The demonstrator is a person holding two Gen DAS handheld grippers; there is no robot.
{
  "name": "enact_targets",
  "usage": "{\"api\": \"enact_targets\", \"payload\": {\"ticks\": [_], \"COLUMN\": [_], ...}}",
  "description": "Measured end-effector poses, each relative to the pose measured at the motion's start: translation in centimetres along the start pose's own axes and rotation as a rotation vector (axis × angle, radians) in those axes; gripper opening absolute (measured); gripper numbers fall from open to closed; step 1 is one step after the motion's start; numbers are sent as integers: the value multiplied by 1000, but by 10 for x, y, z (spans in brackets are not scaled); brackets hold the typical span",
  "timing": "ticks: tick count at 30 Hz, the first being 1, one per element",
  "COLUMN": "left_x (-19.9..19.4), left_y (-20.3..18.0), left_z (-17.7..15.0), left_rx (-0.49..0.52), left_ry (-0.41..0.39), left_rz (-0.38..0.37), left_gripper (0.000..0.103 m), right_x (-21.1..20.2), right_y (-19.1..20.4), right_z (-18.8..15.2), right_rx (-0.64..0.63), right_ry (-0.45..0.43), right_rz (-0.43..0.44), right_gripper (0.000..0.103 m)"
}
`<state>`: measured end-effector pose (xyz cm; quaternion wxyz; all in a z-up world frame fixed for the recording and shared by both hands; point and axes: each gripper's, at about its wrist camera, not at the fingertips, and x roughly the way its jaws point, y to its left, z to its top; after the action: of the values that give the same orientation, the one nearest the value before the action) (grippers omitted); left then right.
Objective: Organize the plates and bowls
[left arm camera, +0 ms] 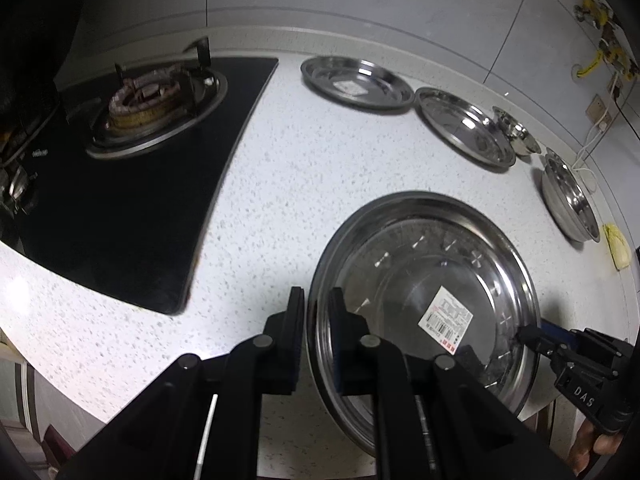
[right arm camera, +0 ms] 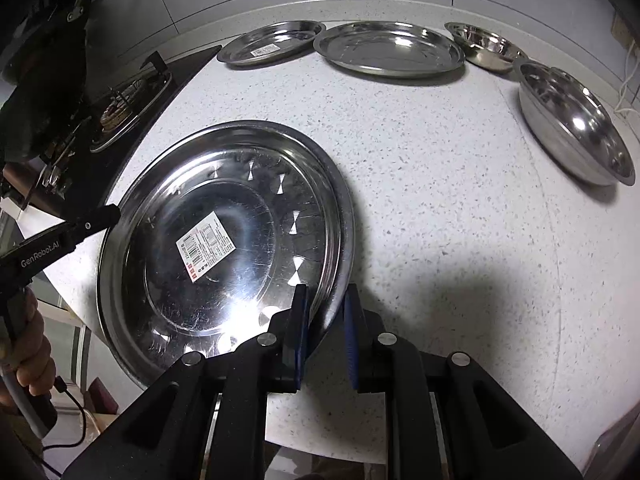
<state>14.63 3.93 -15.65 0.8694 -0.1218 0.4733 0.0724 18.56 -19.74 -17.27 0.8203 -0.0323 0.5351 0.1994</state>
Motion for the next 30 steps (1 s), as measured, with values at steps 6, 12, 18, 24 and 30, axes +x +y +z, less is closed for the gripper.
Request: {"api": "enact_targets", "payload": {"ticks": [6, 12, 18, 24, 30], "left_x": [-15, -7, 58, 124, 156], "left_y": [-4, -32, -80, -99, -108], "left_z": [20, 75, 151, 186, 202], "left_rx": [29, 3, -67, -194, -193], "left_ry": [-50, -28, 88, 171, 188], "left_rz": [26, -98, -249, -265, -240], "left_gripper": [23, 55, 56, 54, 53], "right_x": [-22, -40, -12, 30, 58], "right_y": [-7, -32, -72, -96, -117], "right_z": [15, 75, 156, 209, 230], "right_rx": [-19, -18, 71, 139, 206], "right_ry": [-76, -190, -167, -96, -32], "right_rz": [-3, -26, 1, -73, -95], "right_gripper": [28, 58, 62, 59, 50]}}
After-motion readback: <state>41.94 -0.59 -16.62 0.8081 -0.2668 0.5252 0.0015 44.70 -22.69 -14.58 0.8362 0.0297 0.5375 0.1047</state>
